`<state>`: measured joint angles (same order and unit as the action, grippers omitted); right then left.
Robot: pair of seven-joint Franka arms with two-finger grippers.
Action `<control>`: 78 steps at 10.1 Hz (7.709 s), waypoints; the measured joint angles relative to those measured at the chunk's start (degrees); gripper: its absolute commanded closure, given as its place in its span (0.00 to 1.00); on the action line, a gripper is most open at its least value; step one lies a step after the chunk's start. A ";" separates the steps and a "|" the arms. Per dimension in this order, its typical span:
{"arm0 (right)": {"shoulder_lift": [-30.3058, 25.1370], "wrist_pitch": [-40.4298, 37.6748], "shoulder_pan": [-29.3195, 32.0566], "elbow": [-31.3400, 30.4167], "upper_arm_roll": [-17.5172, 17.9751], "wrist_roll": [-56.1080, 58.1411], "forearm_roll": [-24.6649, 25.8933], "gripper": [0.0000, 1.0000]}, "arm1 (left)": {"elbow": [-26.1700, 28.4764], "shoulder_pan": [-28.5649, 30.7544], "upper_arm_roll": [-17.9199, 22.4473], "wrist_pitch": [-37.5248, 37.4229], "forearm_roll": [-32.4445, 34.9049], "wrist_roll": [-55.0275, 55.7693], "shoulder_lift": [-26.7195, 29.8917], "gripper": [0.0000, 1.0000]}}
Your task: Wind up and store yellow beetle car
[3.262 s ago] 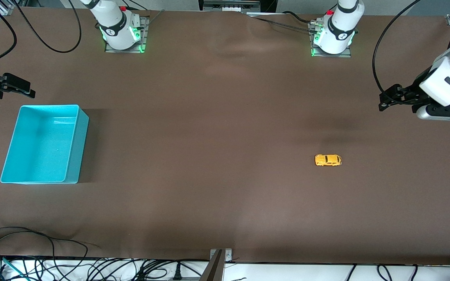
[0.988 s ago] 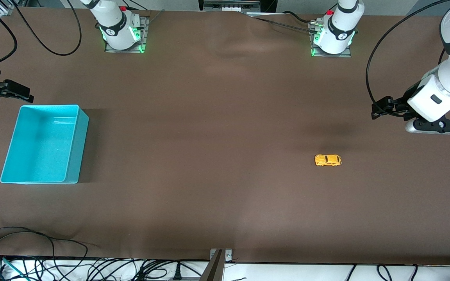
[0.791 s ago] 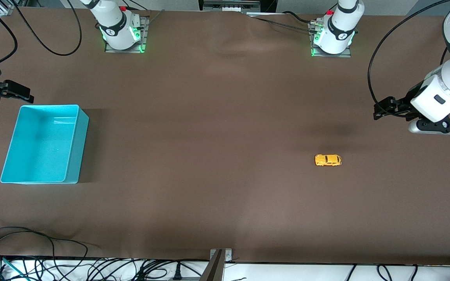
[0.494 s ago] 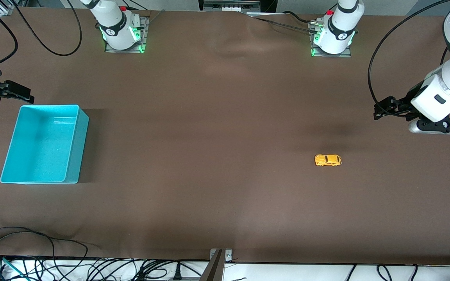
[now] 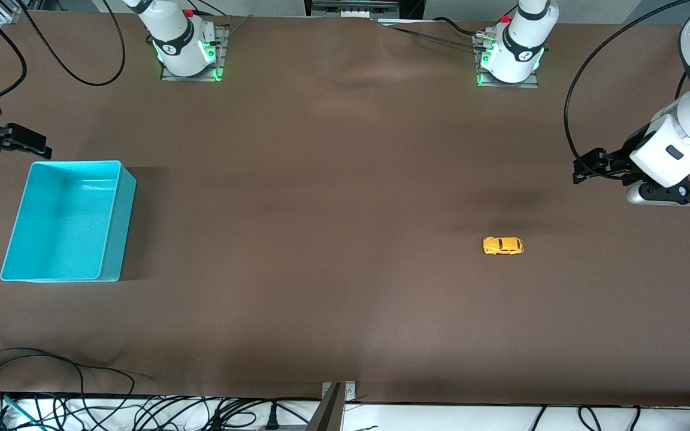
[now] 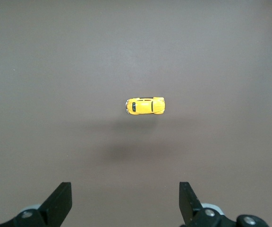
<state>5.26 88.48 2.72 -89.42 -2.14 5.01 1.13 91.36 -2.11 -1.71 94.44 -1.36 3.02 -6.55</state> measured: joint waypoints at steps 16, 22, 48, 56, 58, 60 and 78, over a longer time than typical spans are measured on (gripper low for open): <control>1.20 0.23 -0.03 0.45 0.12 0.04 0.00 0.00 | 0.00 0.00 0.00 0.00 0.00 0.00 0.00 0.00; 1.20 0.07 -0.05 0.56 0.15 0.07 0.00 0.00 | 0.00 0.00 0.00 0.00 0.00 0.00 0.00 0.00; 3.31 -0.51 0.02 0.67 0.43 0.23 0.00 0.00 | -0.15 -0.01 0.01 0.03 0.01 -10.40 -0.67 0.00; 3.21 -0.56 0.06 1.83 0.22 0.23 0.01 0.00 | -2.35 -0.04 0.04 10.02 0.17 -51.54 -15.20 0.00; 3.21 -0.50 0.05 1.87 0.23 0.23 0.02 0.00 | -2.27 -0.13 -0.02 17.17 0.19 -63.14 -21.02 0.00; 3.22 -0.49 0.03 1.90 0.25 0.23 0.02 0.00 | -2.09 -0.58 -0.37 22.55 0.32 -71.46 -26.08 0.00; 3.38 -0.41 0.03 1.90 0.39 0.23 0.02 0.00 | 16.06 -1.08 -2.09 43.17 0.70 -85.56 -27.72 1.00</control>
<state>8.64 88.07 2.75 -87.51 -1.75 5.24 1.14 107.42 -3.19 -3.80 137.61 -0.66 -82.54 -34.27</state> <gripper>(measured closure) 0.000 0.546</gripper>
